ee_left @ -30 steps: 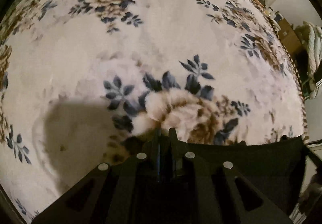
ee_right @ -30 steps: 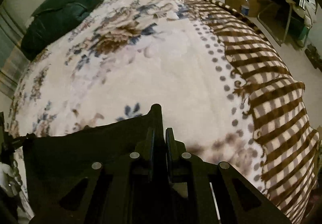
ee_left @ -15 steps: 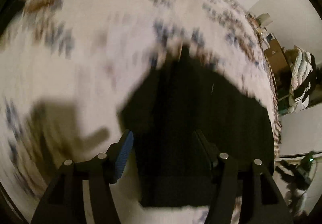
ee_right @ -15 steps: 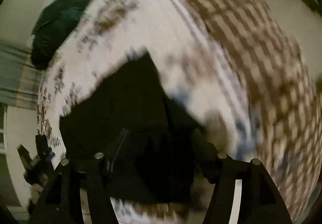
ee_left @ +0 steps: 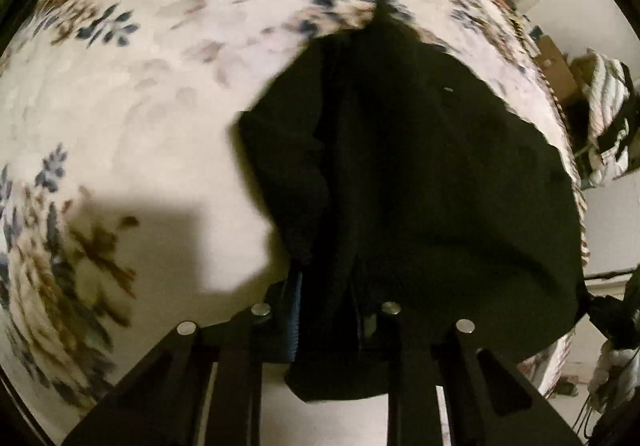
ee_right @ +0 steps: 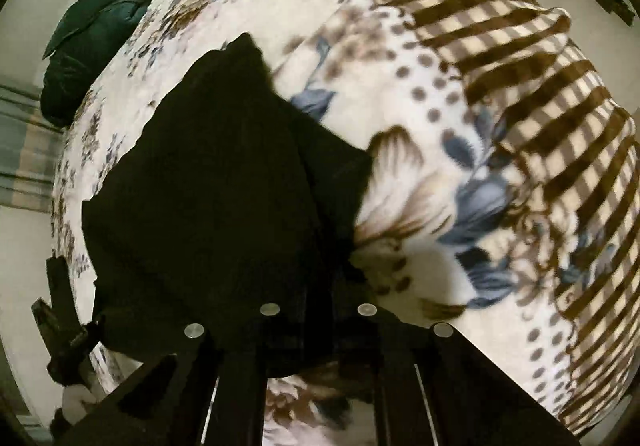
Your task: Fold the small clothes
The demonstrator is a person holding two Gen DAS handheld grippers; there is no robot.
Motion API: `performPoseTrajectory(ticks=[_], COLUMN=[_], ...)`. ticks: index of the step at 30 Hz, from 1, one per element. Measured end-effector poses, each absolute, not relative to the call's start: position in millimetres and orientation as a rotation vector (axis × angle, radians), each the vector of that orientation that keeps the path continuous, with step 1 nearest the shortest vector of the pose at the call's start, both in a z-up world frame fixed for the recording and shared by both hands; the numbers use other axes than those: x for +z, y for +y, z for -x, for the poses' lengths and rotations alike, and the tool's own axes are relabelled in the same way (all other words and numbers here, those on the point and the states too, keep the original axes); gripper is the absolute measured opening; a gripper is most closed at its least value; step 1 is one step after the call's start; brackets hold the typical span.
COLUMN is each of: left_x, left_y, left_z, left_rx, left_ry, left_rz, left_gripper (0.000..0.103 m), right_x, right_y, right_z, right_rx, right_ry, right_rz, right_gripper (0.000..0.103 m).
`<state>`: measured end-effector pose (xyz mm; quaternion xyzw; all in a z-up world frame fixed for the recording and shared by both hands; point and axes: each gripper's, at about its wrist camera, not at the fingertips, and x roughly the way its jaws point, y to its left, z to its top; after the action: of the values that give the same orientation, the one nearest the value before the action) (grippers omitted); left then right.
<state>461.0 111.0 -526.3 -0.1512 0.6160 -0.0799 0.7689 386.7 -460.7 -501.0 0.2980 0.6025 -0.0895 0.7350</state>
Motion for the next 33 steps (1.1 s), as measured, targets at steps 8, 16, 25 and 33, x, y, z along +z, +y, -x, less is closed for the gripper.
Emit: performPoseTrajectory(ticks=[8, 16, 25, 33], left_x=[-504.3, -495.7, -538.4, -556.8], left_y=[132.9, 142.3, 101.9, 99.2], left_z=[-449.7, -399.8, -408.2, -419.6], left_rx=[-0.142, -0.106, -0.092, -0.05], left_ry=[1.309, 1.245, 1.219, 1.141], left_rz=[0.502, 0.864, 1.01, 1.09], left_gripper=[0.046, 0.072, 0.079, 0.092], right_x=[-513.3, -502.7, -572.1, -590.6], right_y=[-479.5, -479.4, -438.3, -432.9], right_z=[-377.8, -333.5, -334.2, -351.2], right_rx=[-0.179, -0.147, -0.079, -0.047], right_ry=[1.322, 1.247, 1.153, 0.999], right_rz=[-0.87, -1.089, -1.321, -1.414], right_gripper=[0.026, 0.09, 0.09, 0.092])
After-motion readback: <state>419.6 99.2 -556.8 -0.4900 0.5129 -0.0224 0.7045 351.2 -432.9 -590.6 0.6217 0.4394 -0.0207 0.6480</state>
